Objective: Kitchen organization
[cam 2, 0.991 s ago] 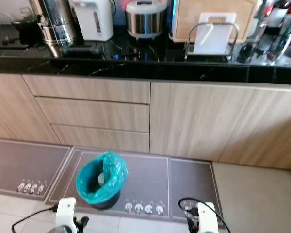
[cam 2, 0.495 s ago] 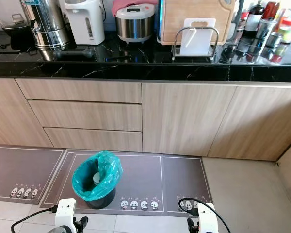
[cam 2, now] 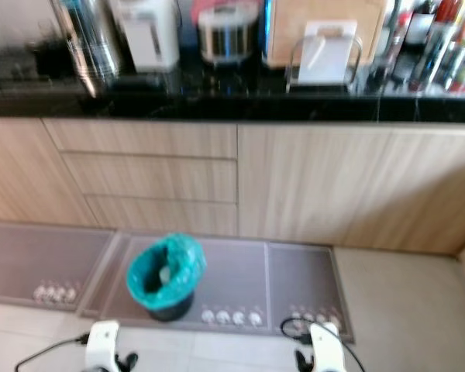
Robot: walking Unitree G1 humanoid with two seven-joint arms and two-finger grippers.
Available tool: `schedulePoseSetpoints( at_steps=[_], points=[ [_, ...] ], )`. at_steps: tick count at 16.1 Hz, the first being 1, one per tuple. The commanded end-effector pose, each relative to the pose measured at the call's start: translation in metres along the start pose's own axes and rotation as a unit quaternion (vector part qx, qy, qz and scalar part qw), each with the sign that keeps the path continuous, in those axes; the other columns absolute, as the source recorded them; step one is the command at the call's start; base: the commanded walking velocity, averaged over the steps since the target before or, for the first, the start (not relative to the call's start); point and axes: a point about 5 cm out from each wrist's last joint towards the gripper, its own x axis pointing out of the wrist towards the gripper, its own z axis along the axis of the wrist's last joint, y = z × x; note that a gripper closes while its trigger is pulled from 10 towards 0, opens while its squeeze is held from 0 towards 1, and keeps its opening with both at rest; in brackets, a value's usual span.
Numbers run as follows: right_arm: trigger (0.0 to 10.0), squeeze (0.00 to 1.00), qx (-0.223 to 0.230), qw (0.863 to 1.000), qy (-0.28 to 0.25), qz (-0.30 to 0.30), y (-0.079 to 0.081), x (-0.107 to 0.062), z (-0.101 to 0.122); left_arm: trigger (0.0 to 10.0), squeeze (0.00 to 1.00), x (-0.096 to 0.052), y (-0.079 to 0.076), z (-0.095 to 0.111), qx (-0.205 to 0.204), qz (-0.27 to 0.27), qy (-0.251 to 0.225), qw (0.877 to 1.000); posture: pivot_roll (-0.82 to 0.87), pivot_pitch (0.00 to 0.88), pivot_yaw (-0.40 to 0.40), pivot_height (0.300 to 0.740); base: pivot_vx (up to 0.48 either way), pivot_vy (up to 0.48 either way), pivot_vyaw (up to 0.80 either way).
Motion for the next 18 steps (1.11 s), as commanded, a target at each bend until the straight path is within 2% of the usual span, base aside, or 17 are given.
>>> schedulePoseSetpoints(
  at_steps=[1, 10, 13, 15, 18],
  points=[
    [10.0, 0.0, 0.007, 1.0, -0.001, -0.002, -0.0027, -0.0001, 0.0016, 10.0, 0.0, 0.001, -0.0009, 0.0048, 0.002, 0.0, -0.006, 1.0, 0.07, 0.0, 0.018, 0.74, 0.0, 0.0, 0.0],
    [10.0, 0.0, 0.004, 1.0, -0.002, 0.002, -0.0031, 0.0, 0.0029, 10.0, 0.0, 0.0011, -0.0007, 0.0052, -0.007, 0.007, -0.008, 1.0, 0.06, 0.0, 0.011, 0.74, 0.0, 0.0, 0.0],
    [10.0, 0.0, -0.01, 1.0, -0.003, 0.0, -0.0035, 0.0001, 0.0039, 10.0, 0.0, 0.0011, -0.0003, 0.0052, -0.008, 0.007, -0.007, 1.0, 0.06, 0.0, 0.013, 0.74, 0.0, 0.0, 0.0],
    [10.0, 0.0, -0.028, 1.0, -0.004, 0.004, -0.003, 0.0002, 0.0051, 10.0, 0.0, 0.001, 0.0004, 0.005, -0.003, 0.008, -0.006, 1.0, 0.05, 0.0, 0.018, 0.74, 0.0, 0.0, 0.72],
    [10.0, 0.0, -0.017, 1.0, 0.002, 0.011, -0.0013, 0.0005, 0.0036, 10.0, 0.0, 0.0009, 0.0011, 0.0051, -0.001, 0.009, -0.005, 1.0, 0.06, 0.0, 0.024, 0.74, 0.0, 0.0, 0.14]
  ],
)
